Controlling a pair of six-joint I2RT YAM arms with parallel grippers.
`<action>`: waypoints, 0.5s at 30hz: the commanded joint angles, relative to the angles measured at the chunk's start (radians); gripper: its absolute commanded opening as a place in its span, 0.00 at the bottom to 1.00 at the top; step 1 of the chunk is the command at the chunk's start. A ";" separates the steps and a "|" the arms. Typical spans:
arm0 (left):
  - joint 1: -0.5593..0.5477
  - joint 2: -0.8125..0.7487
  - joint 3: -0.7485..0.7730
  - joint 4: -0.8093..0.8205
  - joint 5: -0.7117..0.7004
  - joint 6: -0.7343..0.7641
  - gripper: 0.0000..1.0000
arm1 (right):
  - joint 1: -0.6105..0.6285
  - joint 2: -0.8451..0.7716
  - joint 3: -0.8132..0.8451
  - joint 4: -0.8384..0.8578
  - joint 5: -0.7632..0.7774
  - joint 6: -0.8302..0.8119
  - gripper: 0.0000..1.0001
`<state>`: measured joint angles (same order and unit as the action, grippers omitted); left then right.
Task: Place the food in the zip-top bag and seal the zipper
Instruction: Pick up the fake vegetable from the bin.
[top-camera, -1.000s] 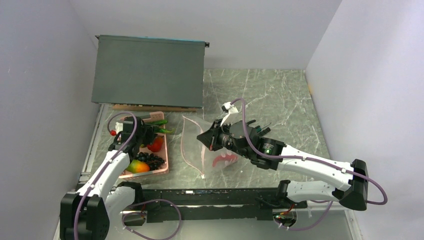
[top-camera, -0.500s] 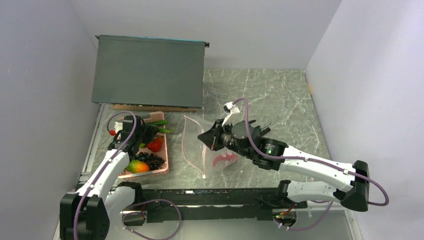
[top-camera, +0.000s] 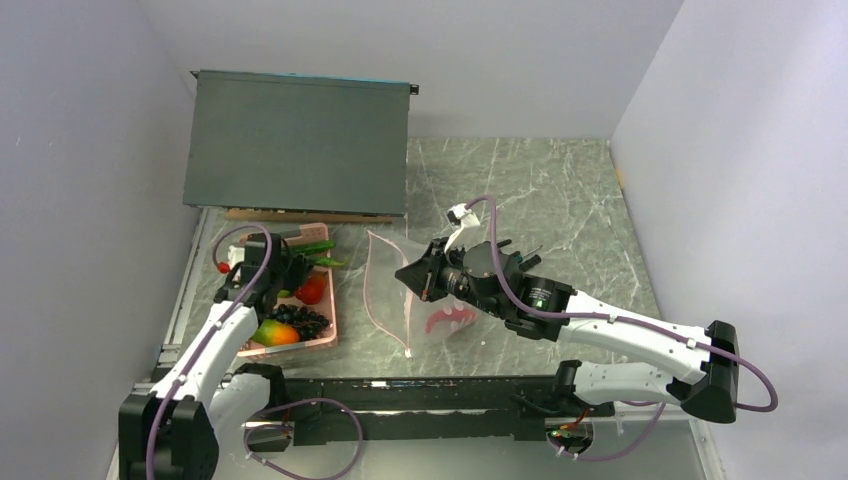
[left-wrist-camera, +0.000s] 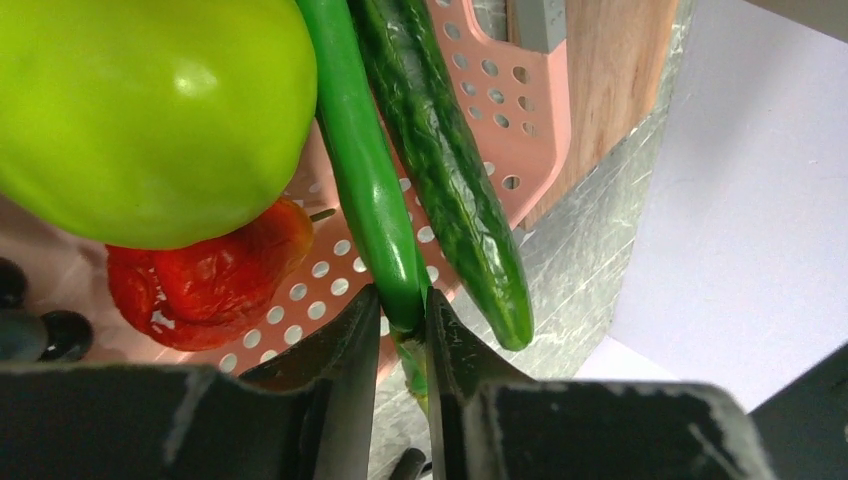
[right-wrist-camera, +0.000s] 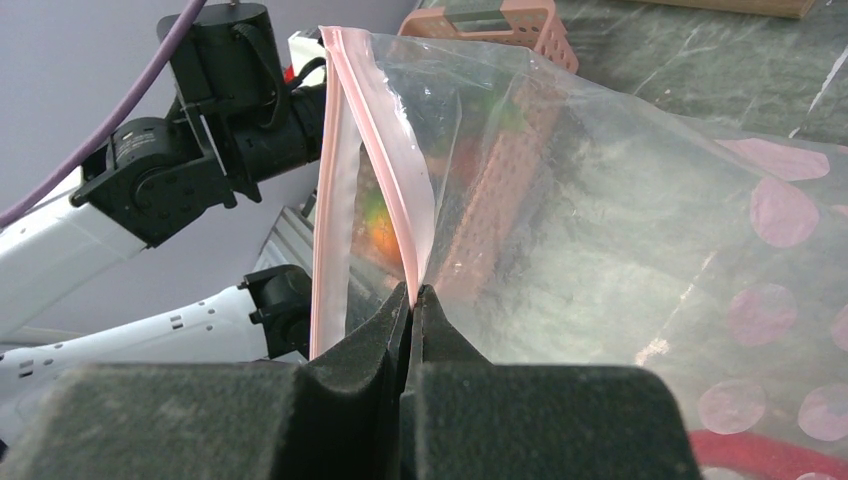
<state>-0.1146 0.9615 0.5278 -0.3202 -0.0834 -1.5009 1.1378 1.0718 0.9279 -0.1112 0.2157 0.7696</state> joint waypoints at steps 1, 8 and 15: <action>0.004 -0.085 0.059 -0.082 -0.056 0.032 0.22 | -0.003 -0.004 0.003 0.046 -0.004 0.006 0.00; 0.004 -0.250 0.050 -0.185 -0.056 0.083 0.13 | -0.005 0.001 0.006 0.043 -0.001 0.008 0.00; 0.004 -0.422 0.059 -0.301 0.043 0.177 0.11 | -0.005 0.007 0.014 0.034 0.006 0.007 0.00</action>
<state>-0.1143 0.6174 0.5396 -0.5243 -0.0982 -1.3972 1.1378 1.0752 0.9279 -0.1112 0.2161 0.7704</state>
